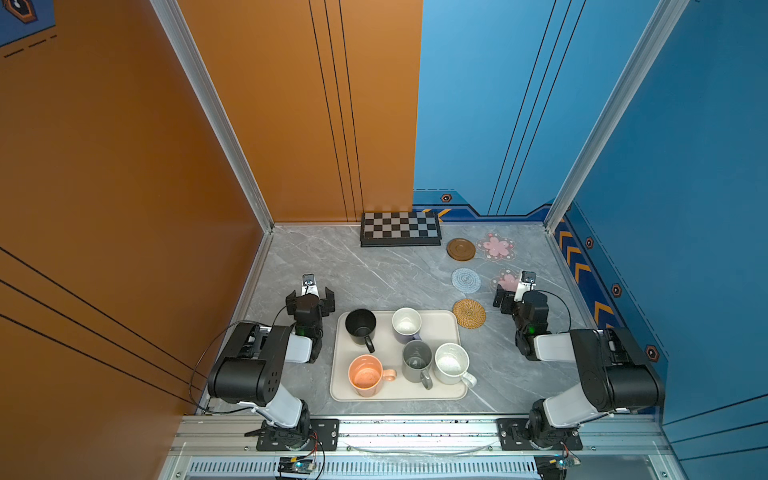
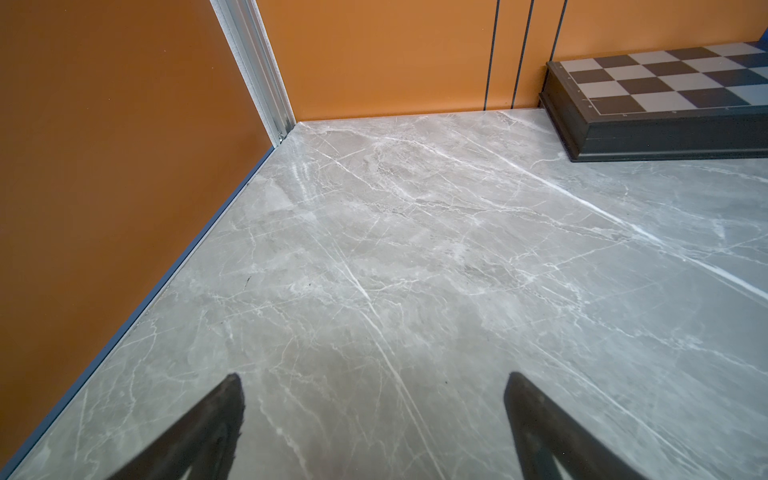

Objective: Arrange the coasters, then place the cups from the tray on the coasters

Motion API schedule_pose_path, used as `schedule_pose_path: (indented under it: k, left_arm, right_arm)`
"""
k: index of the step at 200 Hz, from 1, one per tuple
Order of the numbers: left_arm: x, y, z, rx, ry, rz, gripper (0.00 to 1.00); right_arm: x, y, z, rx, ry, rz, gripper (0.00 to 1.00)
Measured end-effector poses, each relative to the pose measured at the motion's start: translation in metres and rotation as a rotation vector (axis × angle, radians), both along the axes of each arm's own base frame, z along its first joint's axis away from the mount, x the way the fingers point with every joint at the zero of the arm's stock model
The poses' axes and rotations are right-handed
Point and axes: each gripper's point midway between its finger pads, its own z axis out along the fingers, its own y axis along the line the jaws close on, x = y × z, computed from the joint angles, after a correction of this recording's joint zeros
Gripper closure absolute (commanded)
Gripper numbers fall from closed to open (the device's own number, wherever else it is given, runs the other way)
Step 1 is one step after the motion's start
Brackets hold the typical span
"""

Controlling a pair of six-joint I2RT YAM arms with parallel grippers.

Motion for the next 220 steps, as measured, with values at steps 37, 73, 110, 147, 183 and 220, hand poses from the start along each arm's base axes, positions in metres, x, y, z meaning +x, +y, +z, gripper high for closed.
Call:
schedule_pose_path:
  k: [37, 73, 110, 147, 183, 220]
  left_arm:
    - [0.000, 0.000, 0.000, 0.000, 0.000, 0.000, 0.02]
    - [0.000, 0.000, 0.000, 0.000, 0.000, 0.000, 0.02]
    - [0.000, 0.000, 0.000, 0.000, 0.000, 0.000, 0.02]
    - [0.000, 0.000, 0.000, 0.001, 0.000, 0.000, 0.02]
    - [-0.001, 0.000, 0.009, 0.007, -0.012, 0.012, 0.02]
    - [0.001, -0.009, 0.035, 0.039, -0.031, 0.014, 0.02]
  right_arm:
    - [0.000, 0.000, 0.000, 0.000, 0.000, 0.000, 0.00]
    - [0.000, 0.000, 0.000, 0.000, 0.000, 0.000, 0.00]
    - [0.000, 0.000, 0.000, 0.000, 0.000, 0.000, 0.00]
    - [0.000, 0.000, 0.000, 0.000, 0.000, 0.000, 0.00]
    - [0.000, -0.001, 0.000, 0.005, 0.002, -0.003, 0.00]
    - [0.000, -0.013, 0.006, 0.020, 0.005, -0.043, 0.00]
